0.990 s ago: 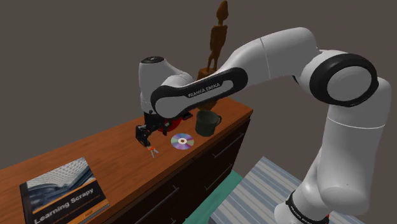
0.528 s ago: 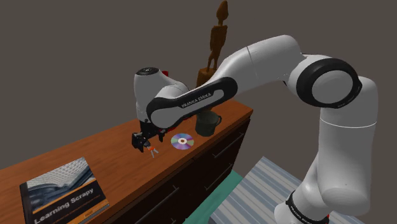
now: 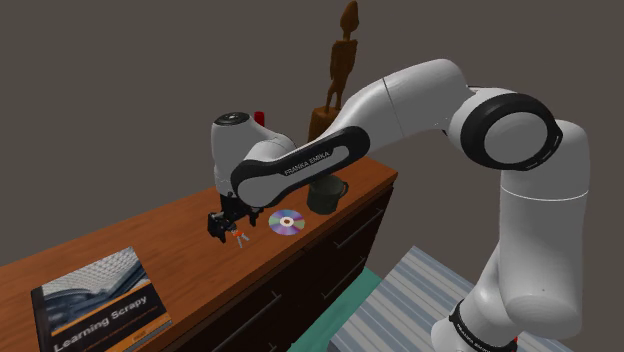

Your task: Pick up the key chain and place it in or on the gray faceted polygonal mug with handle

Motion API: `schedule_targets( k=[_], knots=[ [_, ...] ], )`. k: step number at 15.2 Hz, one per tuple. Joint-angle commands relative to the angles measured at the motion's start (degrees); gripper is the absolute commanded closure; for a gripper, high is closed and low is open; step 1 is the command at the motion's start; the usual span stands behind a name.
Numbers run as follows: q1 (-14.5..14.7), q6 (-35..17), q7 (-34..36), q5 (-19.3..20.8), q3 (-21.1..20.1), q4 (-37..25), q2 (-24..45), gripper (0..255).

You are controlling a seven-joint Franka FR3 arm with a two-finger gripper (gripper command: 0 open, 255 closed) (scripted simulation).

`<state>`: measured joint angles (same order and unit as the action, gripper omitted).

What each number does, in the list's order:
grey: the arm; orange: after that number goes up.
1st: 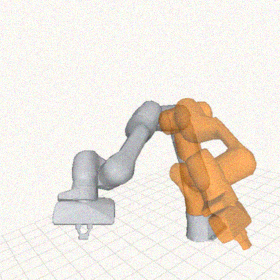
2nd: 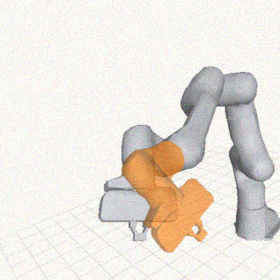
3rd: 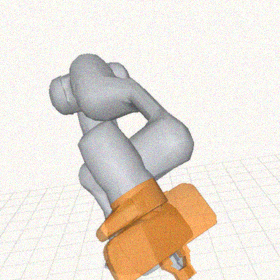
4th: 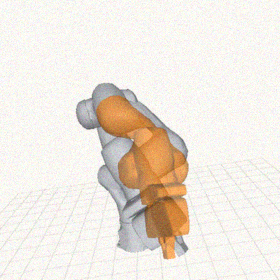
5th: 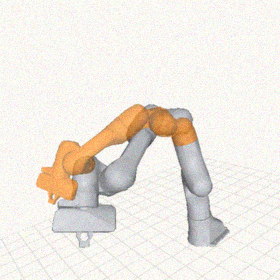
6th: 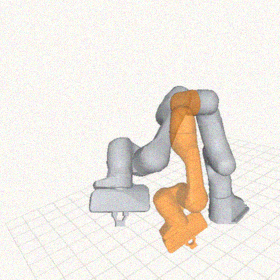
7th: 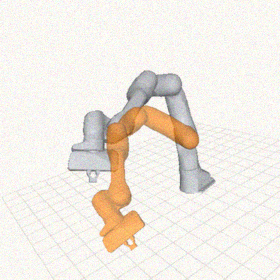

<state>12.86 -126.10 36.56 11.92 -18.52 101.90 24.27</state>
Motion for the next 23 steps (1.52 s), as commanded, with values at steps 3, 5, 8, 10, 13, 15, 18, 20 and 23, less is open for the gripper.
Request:
schedule_targets(
  k=[3, 5, 8, 10, 13, 15, 18, 20, 23],
  knots=[
    [0.0, 0.0, 0.0, 0.0, 0.0, 0.0, 0.0, 255],
    [0.0, 0.0, 0.0, 0.0, 0.0, 0.1, -0.1, 255],
    [0.0, 0.1, 0.0, -0.1, -0.1, 0.2, -0.2, 255],
    [0.1, 0.2, 0.1, 0.0, 0.0, -0.2, 0.0, 255],
    [-0.1, 1.2, -0.3, -0.4, -0.2, -0.5, -0.8, 255],
    [-0.2, 2.5, -0.5, -0.7, -0.3, -1.1, -1.5, 255],
    [-0.3, 4.4, -0.9, -1.2, -0.6, -2.0, -2.5, 255],
    [-0.4, 5.6, -1.1, -1.5, -0.7, -2.8, -3.1, 255],
    [-0.5, 7.6, -1.5, -1.9, -0.9, -3.9, -3.9, 255]
  ],
)
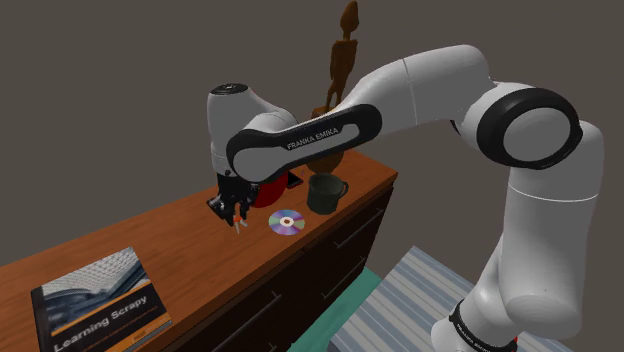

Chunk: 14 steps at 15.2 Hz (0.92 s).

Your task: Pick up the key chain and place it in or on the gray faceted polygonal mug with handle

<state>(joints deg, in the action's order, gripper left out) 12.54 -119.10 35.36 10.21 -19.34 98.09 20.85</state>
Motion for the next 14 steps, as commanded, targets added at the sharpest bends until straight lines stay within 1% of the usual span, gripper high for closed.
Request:
schedule_targets(
  k=[1, 14],
  knots=[
    [-0.2, 1.3, -0.4, -0.4, -0.1, -0.5, -0.8, 255],
    [-0.2, 10.3, -1.5, -1.6, -0.6, -7.4, -3.1, 255]
  ],
)
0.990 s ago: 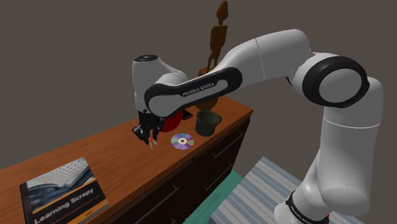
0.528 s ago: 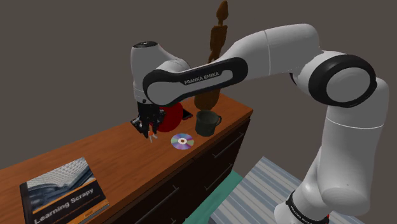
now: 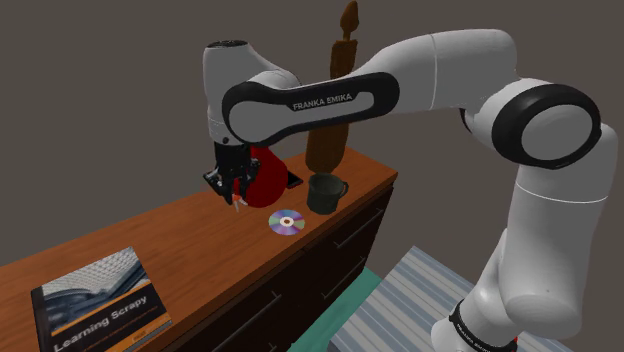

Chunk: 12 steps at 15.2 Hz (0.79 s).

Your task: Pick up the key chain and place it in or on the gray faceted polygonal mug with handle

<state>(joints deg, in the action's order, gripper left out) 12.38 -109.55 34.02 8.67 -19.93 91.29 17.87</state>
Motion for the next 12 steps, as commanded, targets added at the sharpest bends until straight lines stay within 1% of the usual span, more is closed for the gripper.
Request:
schedule_targets(
  k=[1, 7, 12],
  knots=[
    [0.0, 1.5, -0.2, -0.2, 0.0, -1.2, -0.3, 255],
    [0.2, 5.7, -0.5, -0.4, -0.2, -5.2, -0.5, 255],
    [-4.7, 2.3, -6.7, -3.8, 1.3, 6.4, -9.6, 255]
  ],
)
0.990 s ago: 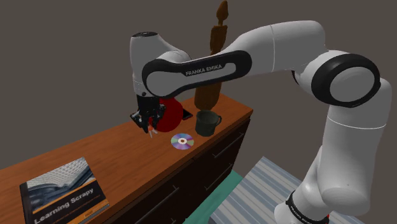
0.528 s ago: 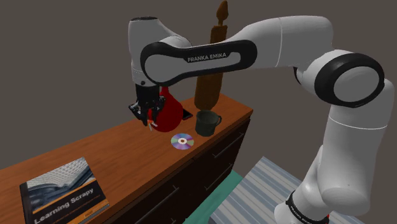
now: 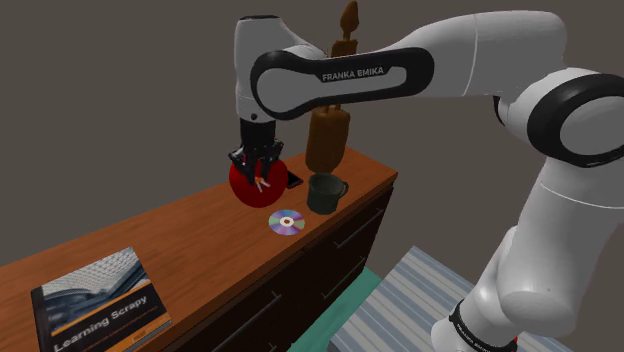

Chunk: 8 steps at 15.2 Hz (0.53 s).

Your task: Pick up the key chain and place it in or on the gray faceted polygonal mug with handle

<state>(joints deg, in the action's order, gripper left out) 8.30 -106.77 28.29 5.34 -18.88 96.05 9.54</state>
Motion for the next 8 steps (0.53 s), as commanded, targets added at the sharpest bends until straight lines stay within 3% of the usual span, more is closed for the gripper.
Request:
schedule_targets(
  k=[1, 8],
  knots=[
    [-1.5, -1.0, -2.3, -1.1, 0.7, 3.7, -2.9, 255],
    [-6.3, -3.3, -12.1, -4.4, 4.8, 15.2, -12.9, 255]
  ],
)
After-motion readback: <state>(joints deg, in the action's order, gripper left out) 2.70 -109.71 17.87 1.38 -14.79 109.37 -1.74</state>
